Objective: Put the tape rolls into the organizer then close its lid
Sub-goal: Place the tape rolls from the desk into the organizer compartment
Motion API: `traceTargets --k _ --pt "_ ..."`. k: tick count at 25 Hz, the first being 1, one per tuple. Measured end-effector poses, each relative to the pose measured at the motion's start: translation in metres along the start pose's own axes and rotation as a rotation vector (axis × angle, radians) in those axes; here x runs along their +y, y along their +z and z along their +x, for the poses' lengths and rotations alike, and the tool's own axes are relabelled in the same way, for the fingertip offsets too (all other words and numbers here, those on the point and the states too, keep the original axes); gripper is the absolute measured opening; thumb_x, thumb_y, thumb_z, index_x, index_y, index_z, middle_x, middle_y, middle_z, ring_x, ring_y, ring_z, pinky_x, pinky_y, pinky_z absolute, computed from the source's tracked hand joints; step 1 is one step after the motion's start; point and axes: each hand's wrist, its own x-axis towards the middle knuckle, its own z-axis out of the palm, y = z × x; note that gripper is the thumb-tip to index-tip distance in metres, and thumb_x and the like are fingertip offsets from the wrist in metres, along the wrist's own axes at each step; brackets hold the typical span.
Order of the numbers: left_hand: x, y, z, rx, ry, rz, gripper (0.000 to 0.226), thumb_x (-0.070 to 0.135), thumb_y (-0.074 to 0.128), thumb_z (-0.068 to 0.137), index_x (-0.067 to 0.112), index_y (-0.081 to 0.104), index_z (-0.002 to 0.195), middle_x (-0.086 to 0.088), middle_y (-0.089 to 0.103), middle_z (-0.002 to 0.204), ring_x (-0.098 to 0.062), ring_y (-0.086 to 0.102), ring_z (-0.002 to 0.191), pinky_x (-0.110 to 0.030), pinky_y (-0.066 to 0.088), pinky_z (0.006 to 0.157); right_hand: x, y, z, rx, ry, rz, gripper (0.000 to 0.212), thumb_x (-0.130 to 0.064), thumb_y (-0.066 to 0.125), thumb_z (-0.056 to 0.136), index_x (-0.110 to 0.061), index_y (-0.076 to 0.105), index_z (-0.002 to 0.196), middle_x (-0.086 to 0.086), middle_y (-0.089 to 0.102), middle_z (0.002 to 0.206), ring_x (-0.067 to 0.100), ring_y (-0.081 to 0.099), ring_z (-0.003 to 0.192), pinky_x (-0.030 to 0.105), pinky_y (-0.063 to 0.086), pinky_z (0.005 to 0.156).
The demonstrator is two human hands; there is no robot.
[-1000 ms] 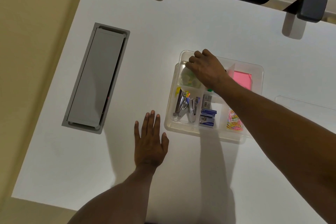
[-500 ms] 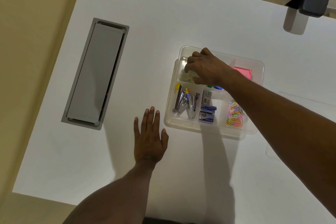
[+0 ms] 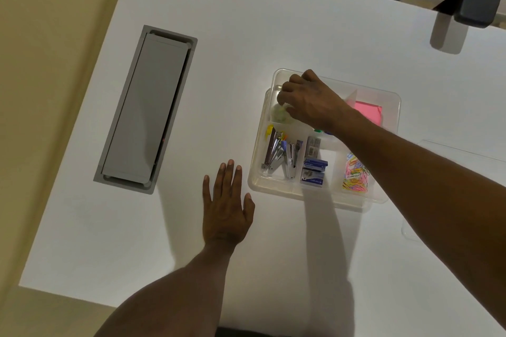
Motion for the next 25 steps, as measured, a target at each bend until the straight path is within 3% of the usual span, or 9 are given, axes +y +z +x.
traceTargets --k 8,14,20,25 --pt "0.000 0.000 0.000 0.011 0.002 0.009 0.070 0.054 0.018 0.106 0.022 0.013 0.168 -0.005 0.014 0.177 -0.027 0.015 0.164 -0.061 0.018 0.130 -0.015 0.013 0.011 -0.066 0.152 0.010 0.021 -0.020 0.057 0.092 -0.015 0.070 0.109 0.004 0.071 0.100 0.027 0.055 0.104 0.043 0.032 0.093" --pt "0.000 0.001 0.000 0.022 0.009 0.008 0.070 0.050 0.028 0.105 0.021 0.015 0.168 -0.005 0.016 0.177 -0.026 0.015 0.164 -0.061 0.019 0.130 -0.012 0.007 0.007 -0.088 0.010 -0.108 0.010 -0.011 0.067 0.083 -0.017 0.070 0.090 0.003 0.061 0.086 0.027 0.052 0.093 0.043 0.037 0.087" --pt "0.000 0.000 0.000 0.010 0.005 -0.005 0.070 0.055 0.014 0.106 0.023 0.010 0.167 -0.005 0.016 0.177 -0.027 0.016 0.164 -0.062 0.021 0.129 -0.003 -0.001 -0.004 -0.135 -0.085 -0.058 0.031 -0.015 0.066 0.090 -0.022 0.068 0.120 0.001 0.066 0.112 0.024 0.052 0.109 0.042 0.035 0.093" --pt "-0.001 0.001 0.001 0.007 0.004 -0.001 0.070 0.054 0.017 0.106 0.022 0.014 0.167 -0.005 0.016 0.177 -0.027 0.016 0.164 -0.062 0.020 0.129 0.001 -0.006 -0.014 -0.179 -0.123 -0.043 0.036 -0.012 0.069 0.088 -0.023 0.068 0.122 0.000 0.067 0.117 0.023 0.054 0.111 0.042 0.036 0.095"
